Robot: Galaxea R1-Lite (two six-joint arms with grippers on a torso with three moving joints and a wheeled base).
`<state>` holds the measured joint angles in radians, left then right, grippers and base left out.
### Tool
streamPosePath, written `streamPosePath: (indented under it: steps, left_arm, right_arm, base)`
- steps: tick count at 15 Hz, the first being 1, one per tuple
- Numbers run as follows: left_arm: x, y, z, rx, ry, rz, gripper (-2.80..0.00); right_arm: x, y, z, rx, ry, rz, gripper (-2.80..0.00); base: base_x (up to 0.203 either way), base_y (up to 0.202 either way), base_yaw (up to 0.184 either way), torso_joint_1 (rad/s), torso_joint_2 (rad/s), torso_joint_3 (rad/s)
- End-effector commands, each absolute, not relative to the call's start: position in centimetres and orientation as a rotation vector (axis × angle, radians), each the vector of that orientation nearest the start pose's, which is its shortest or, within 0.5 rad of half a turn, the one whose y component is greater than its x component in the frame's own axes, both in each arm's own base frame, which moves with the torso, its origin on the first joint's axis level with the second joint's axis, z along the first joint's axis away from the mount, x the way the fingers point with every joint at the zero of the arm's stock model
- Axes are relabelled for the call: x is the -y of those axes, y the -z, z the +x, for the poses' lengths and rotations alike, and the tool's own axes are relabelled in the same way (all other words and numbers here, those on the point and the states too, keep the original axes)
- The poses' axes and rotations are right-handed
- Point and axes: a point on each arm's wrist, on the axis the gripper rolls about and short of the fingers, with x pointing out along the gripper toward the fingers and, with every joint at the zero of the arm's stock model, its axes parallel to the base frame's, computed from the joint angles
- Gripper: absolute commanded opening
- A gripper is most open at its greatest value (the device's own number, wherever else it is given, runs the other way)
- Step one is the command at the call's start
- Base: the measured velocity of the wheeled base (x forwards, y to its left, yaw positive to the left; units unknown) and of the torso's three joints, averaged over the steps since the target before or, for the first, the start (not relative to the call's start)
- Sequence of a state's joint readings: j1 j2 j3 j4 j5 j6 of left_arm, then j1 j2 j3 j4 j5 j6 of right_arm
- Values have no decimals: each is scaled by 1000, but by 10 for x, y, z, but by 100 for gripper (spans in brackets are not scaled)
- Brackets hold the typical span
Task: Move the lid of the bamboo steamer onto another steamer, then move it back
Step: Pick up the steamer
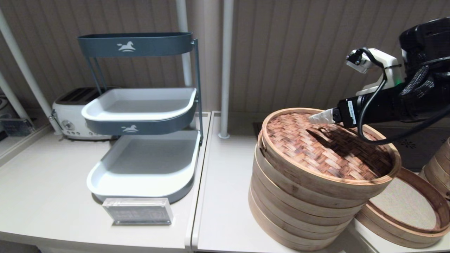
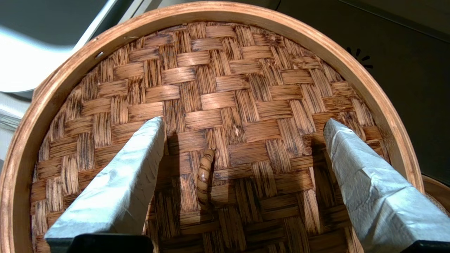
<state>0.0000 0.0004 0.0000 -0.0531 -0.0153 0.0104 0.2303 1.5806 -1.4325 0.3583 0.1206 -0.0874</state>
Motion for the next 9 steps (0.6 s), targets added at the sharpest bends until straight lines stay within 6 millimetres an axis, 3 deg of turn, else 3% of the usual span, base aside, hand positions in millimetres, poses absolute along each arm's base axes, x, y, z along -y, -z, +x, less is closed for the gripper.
streamPosePath:
  steps: [1,9]
  left_arm:
    - [0,-73,-21,26,15,11,-280]
    - [0,-73,-21,26,15,11,-280]
  right_arm:
    - [-67,-297,266,-502,-372,-114,0]
    - [-70,-289,261,-527,-386,-117,0]
  base:
    - [0,0,0,0,0,0]
    - [0,0,0,0,0,0]
